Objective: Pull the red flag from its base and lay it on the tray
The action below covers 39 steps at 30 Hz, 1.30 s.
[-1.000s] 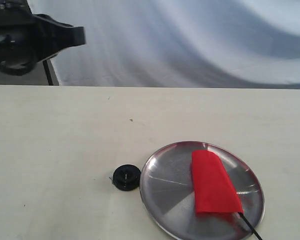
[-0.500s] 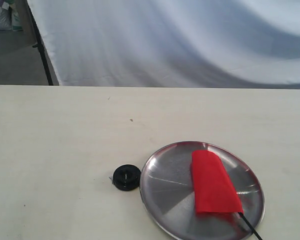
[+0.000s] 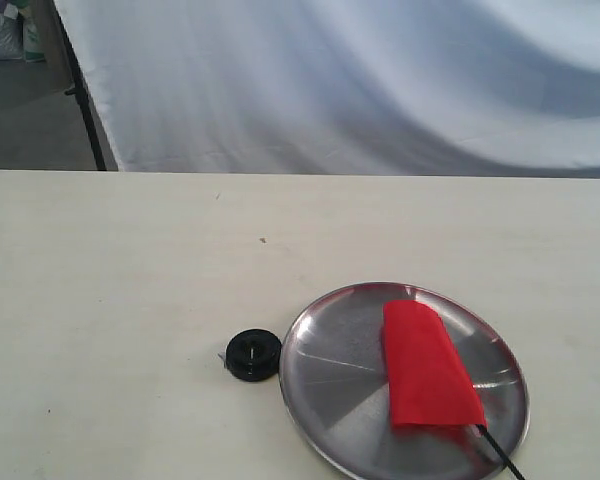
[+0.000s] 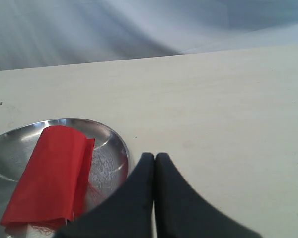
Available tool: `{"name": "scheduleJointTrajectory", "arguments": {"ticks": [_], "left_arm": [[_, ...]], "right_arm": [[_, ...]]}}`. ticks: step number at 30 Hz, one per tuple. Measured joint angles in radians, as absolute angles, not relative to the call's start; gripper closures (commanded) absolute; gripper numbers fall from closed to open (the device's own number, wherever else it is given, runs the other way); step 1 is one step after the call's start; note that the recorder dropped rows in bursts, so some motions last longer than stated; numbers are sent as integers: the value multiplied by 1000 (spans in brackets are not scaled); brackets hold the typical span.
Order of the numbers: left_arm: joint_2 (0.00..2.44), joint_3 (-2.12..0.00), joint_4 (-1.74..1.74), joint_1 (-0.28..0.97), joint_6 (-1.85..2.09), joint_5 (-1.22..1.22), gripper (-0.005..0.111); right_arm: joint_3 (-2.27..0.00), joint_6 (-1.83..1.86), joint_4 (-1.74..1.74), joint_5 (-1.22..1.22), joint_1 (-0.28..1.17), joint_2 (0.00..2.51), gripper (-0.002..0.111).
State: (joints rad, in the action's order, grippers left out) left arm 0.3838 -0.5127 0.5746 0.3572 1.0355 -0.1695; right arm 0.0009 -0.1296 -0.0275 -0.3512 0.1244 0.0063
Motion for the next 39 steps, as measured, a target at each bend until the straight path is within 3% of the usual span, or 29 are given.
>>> {"name": "scheduleJointTrajectory", "arguments": {"ticks": [9,26,39], "left_arm": [[343,-519,568,357,1104,0,106],[335,-519,769,357,-74,-156,106],[335,-519,769,357,-150,-63,106]], "right_arm": [[1,-130,-27,-351,124,6,109],[1,-130,-27,-351,124,6,109],[1,-130,-27,-351,124,6,109]]}}
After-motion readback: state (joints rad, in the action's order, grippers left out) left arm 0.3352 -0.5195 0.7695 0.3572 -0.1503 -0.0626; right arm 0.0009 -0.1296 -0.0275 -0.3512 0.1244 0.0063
